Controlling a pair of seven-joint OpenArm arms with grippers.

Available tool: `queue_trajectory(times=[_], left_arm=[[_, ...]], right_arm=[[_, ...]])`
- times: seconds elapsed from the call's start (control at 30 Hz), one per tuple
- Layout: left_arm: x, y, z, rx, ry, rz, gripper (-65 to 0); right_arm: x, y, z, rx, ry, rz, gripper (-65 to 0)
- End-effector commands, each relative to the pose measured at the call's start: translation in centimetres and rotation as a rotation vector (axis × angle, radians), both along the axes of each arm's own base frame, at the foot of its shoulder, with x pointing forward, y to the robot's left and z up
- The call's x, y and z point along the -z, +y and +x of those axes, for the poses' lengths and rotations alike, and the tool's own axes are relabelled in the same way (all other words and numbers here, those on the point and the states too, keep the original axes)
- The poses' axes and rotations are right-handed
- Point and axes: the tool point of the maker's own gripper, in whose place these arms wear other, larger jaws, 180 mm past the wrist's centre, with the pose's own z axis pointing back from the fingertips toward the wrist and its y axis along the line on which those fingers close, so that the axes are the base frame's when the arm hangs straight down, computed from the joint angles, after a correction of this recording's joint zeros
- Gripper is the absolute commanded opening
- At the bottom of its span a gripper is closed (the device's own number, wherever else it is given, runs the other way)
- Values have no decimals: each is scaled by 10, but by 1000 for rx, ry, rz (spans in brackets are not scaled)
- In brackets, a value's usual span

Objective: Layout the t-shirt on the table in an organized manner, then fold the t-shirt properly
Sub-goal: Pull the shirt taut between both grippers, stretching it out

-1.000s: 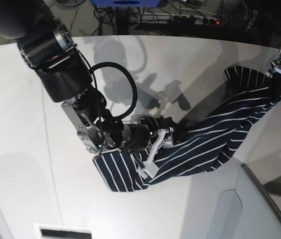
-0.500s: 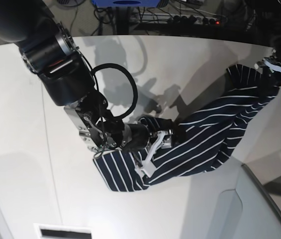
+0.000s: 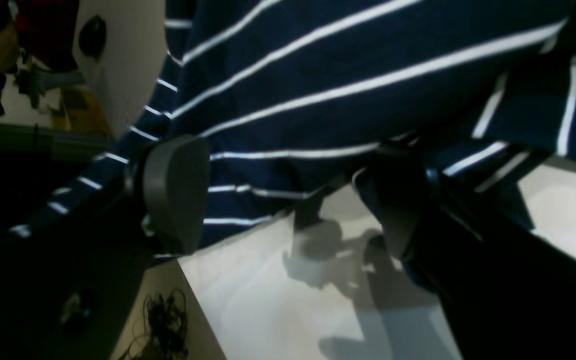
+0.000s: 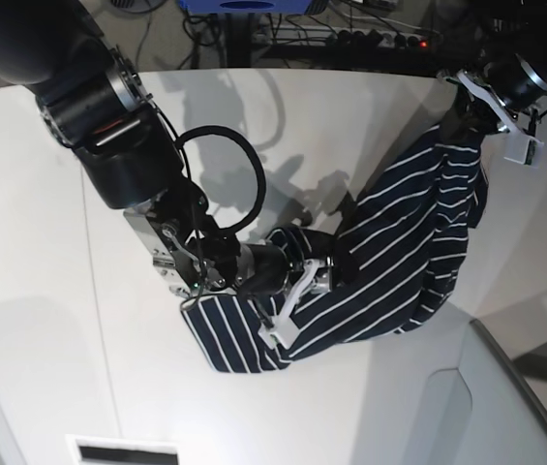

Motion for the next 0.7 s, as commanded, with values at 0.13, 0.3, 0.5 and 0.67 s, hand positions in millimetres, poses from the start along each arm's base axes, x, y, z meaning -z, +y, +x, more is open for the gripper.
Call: queue_trajectory(times=[0.13,0.3,0.5,0.67], left_arm=[[9,15,-9,-43,20,116,-650],[13,20,-11,-55,31,150,-650],[10,20,-3,-53,12,153,-650],[9,20,0,-53,5,155,-650]], right_arm=[[13,-12,13,43,-33,-51,-213],[29,-21,13,97,-19,-58,-395],[48,-29,3,104,35,-92,-576],[75,-50,-4,178,87,-225,-635]])
